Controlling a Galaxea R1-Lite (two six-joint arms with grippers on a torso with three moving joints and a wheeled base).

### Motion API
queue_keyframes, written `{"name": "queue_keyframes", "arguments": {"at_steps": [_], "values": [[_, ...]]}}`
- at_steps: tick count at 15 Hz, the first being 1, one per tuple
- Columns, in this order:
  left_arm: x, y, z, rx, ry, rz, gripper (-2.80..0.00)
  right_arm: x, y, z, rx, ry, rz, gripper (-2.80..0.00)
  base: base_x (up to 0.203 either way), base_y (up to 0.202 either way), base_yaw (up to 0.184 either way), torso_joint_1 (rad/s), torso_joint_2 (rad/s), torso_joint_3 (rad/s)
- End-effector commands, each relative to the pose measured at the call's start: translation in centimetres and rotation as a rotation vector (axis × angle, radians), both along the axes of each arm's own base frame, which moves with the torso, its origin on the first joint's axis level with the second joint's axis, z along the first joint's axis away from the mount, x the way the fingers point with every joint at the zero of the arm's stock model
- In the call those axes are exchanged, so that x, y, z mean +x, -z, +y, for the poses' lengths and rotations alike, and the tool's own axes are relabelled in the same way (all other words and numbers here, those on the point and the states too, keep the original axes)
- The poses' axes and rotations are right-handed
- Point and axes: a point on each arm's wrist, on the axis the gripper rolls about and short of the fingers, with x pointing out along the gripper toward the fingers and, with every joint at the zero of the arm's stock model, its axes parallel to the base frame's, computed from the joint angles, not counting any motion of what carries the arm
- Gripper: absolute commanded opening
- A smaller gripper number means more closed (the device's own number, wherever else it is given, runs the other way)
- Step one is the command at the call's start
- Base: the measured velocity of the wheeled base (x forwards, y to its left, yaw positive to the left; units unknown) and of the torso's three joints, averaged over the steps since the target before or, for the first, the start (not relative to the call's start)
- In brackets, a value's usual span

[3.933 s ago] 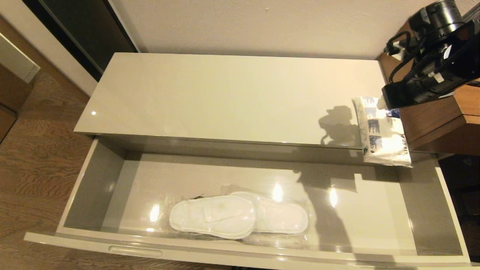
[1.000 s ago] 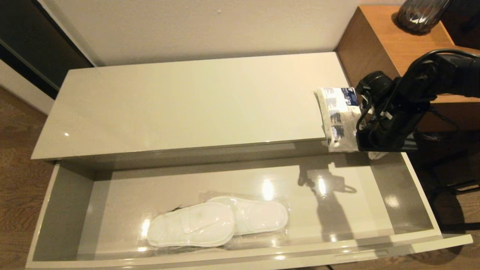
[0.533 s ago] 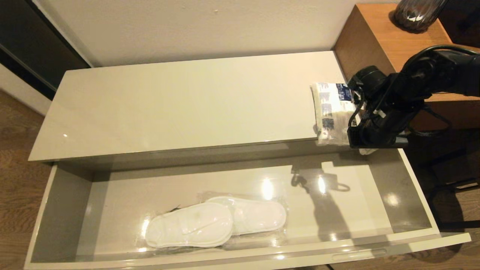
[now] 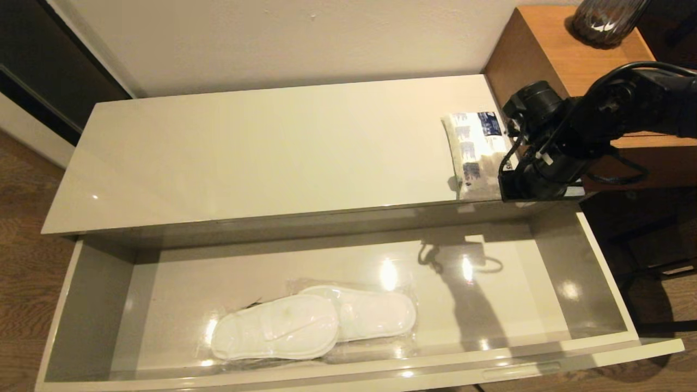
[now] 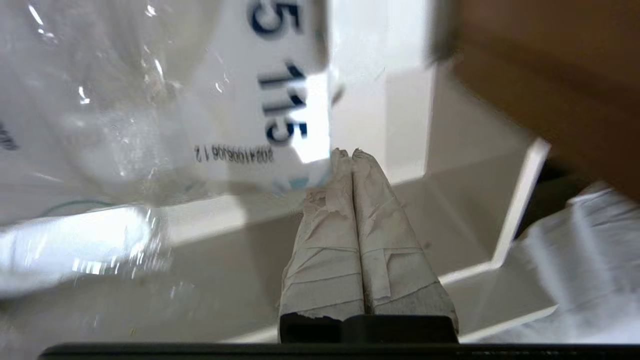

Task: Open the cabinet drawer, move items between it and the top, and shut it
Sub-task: Place the tissue on the table

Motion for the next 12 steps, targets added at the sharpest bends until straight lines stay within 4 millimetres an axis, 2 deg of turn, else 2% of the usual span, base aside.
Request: {"name": "queue_keyframes", "arguments": {"at_steps": [1, 7, 12], "values": [[0.0, 0.0, 0.0, -0.001, -0.001, 0.0, -2.8, 0.0, -0.4, 0.2, -0.01, -0.011, -0.032, -2.8, 0.0, 0.0, 0.0, 0.0, 0.0, 0.0], [0.0, 0.0, 0.0, -0.001, -0.001, 0.0, -2.8, -1.2, -1.9, 1.3, -0.031, -0.051, -0.084, -2.8, 0.0, 0.0, 0.0, 0.0, 0.0, 0.0], [0.0, 0.0, 0.0, -0.001, -0.001, 0.0, -2.8, -3.7, -3.3, 1.9, -0.025, -0.08, -0.079, -2.8, 0.0, 0.0, 0.0, 0.0, 0.0, 0.0]]}}
